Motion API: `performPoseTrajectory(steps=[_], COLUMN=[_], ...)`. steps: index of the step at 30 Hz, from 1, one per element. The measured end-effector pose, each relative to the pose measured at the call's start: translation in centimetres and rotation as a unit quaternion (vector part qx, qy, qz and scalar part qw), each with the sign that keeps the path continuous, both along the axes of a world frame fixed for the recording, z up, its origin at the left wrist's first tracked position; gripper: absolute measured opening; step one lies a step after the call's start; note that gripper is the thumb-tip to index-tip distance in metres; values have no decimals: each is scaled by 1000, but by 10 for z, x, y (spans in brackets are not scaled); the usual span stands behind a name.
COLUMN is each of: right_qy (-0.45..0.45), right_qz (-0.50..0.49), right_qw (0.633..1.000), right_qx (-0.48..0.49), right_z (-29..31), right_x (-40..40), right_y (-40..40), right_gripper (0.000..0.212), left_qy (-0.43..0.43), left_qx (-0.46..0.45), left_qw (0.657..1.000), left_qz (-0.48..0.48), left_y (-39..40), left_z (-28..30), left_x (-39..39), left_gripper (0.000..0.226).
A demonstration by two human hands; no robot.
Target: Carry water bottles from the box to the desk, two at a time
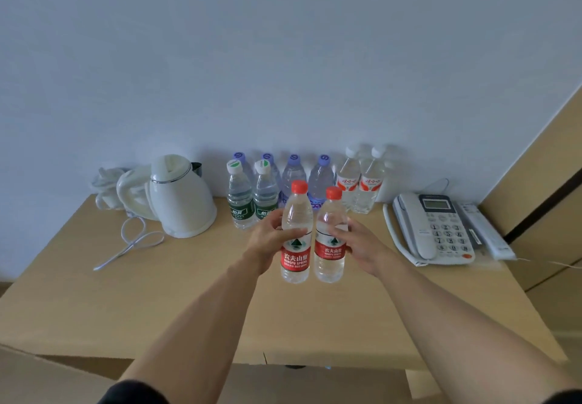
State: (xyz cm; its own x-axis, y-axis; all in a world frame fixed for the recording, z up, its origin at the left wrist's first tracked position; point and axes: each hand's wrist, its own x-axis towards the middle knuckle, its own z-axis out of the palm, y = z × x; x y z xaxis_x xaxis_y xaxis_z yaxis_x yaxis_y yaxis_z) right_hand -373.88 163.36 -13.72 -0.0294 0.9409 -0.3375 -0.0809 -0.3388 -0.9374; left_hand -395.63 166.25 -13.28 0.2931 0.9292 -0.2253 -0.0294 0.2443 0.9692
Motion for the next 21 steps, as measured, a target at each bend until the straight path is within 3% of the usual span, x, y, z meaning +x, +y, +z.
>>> performPoseTrajectory(steps=[6, 13, 21], right_qy=[-66, -128, -155], right_qz=[-8, -9, 10], right_qw=[998, 991, 988], right_qx=[20, 23, 18], right_z=[0, -3, -9], right_x=[7, 16, 18], right_y=[6, 18, 24], right_gripper=[46, 58, 68], left_qy=[57, 130, 143], left_qx=[47, 82, 87], left_qw=[996, 987, 985], left_qz=[-55, -56, -33], left_y=[23, 36, 41], left_z=[-4, -5, -16], left_x=[5, 9, 14], left_gripper=[52, 56, 59])
